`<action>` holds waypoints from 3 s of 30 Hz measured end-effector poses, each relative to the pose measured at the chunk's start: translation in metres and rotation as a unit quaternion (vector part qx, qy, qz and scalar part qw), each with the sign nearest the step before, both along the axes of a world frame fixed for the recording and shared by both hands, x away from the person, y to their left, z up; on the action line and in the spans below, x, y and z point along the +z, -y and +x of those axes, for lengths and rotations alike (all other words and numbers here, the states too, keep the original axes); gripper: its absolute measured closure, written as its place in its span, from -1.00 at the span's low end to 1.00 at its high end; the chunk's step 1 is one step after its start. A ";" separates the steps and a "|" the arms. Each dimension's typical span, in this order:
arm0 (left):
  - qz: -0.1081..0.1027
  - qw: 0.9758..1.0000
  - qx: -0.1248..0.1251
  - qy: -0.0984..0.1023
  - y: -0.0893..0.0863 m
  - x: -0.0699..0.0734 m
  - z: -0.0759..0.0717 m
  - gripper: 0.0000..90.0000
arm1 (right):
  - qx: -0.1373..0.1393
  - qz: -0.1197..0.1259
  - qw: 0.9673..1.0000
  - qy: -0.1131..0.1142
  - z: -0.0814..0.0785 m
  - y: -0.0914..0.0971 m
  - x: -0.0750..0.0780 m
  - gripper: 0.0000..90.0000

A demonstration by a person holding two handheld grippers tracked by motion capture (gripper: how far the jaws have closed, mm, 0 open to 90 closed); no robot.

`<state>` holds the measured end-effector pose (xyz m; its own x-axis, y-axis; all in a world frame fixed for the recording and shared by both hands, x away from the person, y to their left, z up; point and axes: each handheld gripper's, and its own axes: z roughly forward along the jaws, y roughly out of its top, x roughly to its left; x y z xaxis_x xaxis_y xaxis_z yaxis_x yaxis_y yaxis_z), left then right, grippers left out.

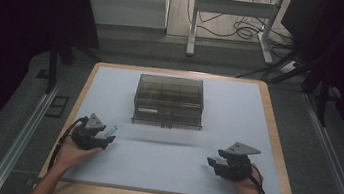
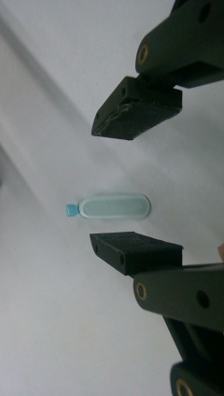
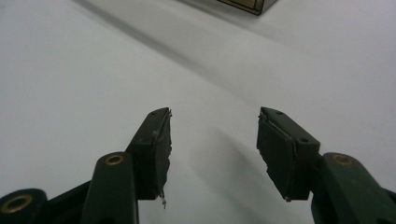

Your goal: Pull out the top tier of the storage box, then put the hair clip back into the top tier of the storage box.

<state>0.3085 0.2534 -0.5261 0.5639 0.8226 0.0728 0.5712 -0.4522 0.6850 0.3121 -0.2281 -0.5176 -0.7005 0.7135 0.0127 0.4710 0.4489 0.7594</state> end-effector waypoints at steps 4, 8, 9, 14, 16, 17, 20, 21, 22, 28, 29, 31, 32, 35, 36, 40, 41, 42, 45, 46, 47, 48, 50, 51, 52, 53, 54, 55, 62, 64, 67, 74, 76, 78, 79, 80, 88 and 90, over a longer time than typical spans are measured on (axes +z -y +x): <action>-0.002 1.000 0.003 -0.003 -0.002 0.001 0.003 0.02 | -0.001 0.000 1.000 0.001 0.000 0.000 0.000 -0.03; 0.001 1.000 0.000 -0.008 -0.002 0.002 0.007 0.06 | -0.002 0.000 1.000 0.003 0.000 0.000 0.000 -0.03; 0.002 1.000 -0.003 -0.010 -0.002 0.002 0.008 0.07 | -0.002 0.000 1.000 0.003 0.000 0.000 0.000 -0.03; 0.004 1.000 -0.004 -0.022 -0.002 0.001 0.014 0.10 | -0.002 0.000 1.000 0.004 0.000 -0.001 0.000 -0.03; 0.004 1.000 -0.003 -0.027 -0.002 0.001 0.016 0.10 | -0.003 0.000 1.000 0.005 0.000 0.000 0.001 -0.03; 0.006 1.000 -0.005 -0.027 -0.002 0.002 0.017 0.11 | -0.003 0.001 1.000 0.006 0.000 0.000 0.001 -0.03; 0.008 0.999 -0.006 -0.031 -0.003 0.003 0.020 0.12 | -0.004 0.003 1.000 0.007 -0.001 0.000 0.002 -0.03; 0.009 0.999 -0.007 -0.032 -0.003 0.004 0.021 0.13 | -0.004 0.004 1.000 0.007 0.000 0.001 0.002 -0.03; 0.010 0.999 -0.008 -0.034 -0.003 0.004 0.022 0.14 | -0.006 0.003 1.000 0.008 0.000 0.001 0.002 -0.03; 0.011 0.998 -0.012 -0.054 -0.003 0.002 0.028 0.21 | -0.006 0.005 1.000 0.009 -0.001 0.001 0.002 -0.03; 0.012 0.998 -0.011 -0.056 -0.002 0.001 0.029 0.22 | -0.006 0.005 1.000 0.009 -0.001 0.001 0.002 -0.03; 0.012 0.998 -0.011 -0.060 -0.003 0.000 0.030 0.24 | -0.007 0.006 1.000 0.008 -0.001 0.002 0.003 -0.03; 0.012 0.998 -0.009 -0.062 -0.003 -0.001 0.031 0.25 | -0.007 0.006 1.000 0.008 -0.001 0.002 0.003 -0.03; 0.013 0.998 -0.008 -0.067 -0.004 -0.004 0.034 0.31 | -0.006 0.007 1.000 0.009 -0.001 0.002 0.003 -0.03; 0.012 0.998 -0.009 -0.068 -0.004 -0.004 0.034 0.33 | -0.006 0.007 1.000 0.009 -0.001 0.002 0.003 -0.03; 0.013 0.997 -0.012 -0.074 -0.004 -0.004 0.036 0.40 | -0.007 0.008 1.000 0.010 -0.001 0.003 0.004 -0.03; 0.014 0.997 -0.014 -0.076 -0.003 -0.004 0.037 0.42 | -0.008 0.008 1.000 0.010 -0.001 0.003 0.004 -0.03; 0.014 0.997 -0.015 -0.078 -0.003 -0.004 0.037 0.44 | -0.008 0.008 1.000 0.010 -0.001 0.003 0.004 -0.03; 0.008 0.996 -0.018 -0.082 -0.004 -0.004 0.038 0.52 | -0.009 0.009 1.000 0.011 -0.001 0.003 0.004 -0.03; 0.007 0.996 -0.020 -0.083 -0.004 -0.004 0.038 0.57 | -0.009 0.010 1.000 0.010 -0.001 0.004 0.004 -0.03; 0.006 0.996 -0.021 -0.084 -0.004 -0.004 0.038 0.60 | -0.009 0.010 1.000 0.011 -0.001 0.004 0.004 -0.03; 0.006 0.996 -0.021 -0.084 -0.004 -0.004 0.038 0.64 | -0.010 0.010 1.000 0.010 -0.001 0.004 0.004 -0.03; 0.008 0.996 -0.023 -0.085 -0.003 -0.004 0.038 0.70 | -0.010 0.010 1.000 0.010 -0.001 0.004 0.004 -0.03; 0.010 0.996 -0.023 -0.085 -0.003 -0.004 0.038 0.70 | -0.010 0.010 1.000 0.011 -0.001 0.004 0.004 -0.03; 0.012 0.996 -0.023 -0.086 -0.003 -0.003 0.039 0.71 | -0.011 0.010 1.000 0.010 -0.001 0.004 0.004 -0.03; 0.013 0.996 -0.023 -0.087 -0.003 -0.003 0.039 0.71 | -0.011 0.010 1.000 0.010 -0.001 0.004 0.004 -0.03; 0.013 0.996 -0.023 -0.086 -0.003 -0.003 0.039 0.71 | -0.011 0.010 1.000 0.011 -0.001 0.004 0.004 -0.03; 0.014 0.996 -0.022 -0.086 -0.003 -0.003 0.039 0.71 | -0.011 0.010 1.000 0.011 -0.001 0.004 0.004 -0.03; 0.022 0.996 -0.011 -0.080 -0.003 -0.002 0.038 0.71 | -0.012 0.012 1.000 0.012 -0.001 0.006 0.004 -0.03; 0.021 0.997 -0.009 -0.077 -0.004 0.000 0.037 0.71 | -0.013 0.014 1.000 0.011 -0.002 0.007 0.004 -0.03; 0.019 0.997 -0.010 -0.071 -0.005 0.003 0.035 0.71 | -0.014 0.012 1.000 0.009 -0.002 0.007 0.003 -0.03; 0.013 0.998 -0.011 -0.056 -0.005 0.015 0.029 0.71 | -0.012 0.009 1.000 0.003 -0.002 0.007 0.001 -0.05; 0.011 0.998 -0.013 -0.053 -0.004 0.018 0.028 0.71 | -0.013 0.010 1.000 0.001 -0.002 0.006 0.000 -0.06; 0.009 0.999 -0.014 -0.050 -0.003 0.021 0.027 0.71 | -0.013 0.010 1.000 0.000 -0.001 0.006 0.000 -0.06; 0.006 0.999 -0.016 -0.050 -0.003 0.022 0.027 0.71 | -0.013 0.010 1.000 -0.001 -0.001 0.006 0.000 -0.06; 0.005 0.999 -0.016 -0.049 -0.003 0.023 0.026 0.71 | -0.013 0.010 1.000 -0.002 -0.001 0.006 0.000 -0.06; 0.006 0.999 -0.020 -0.043 0.000 0.028 0.025 0.71 | -0.013 0.011 1.000 -0.003 -0.001 0.007 -0.001 -0.08; 0.005 0.999 -0.020 -0.042 0.000 0.028 0.025 0.71 | -0.013 0.012 1.000 -0.003 -0.001 0.007 0.000 -0.08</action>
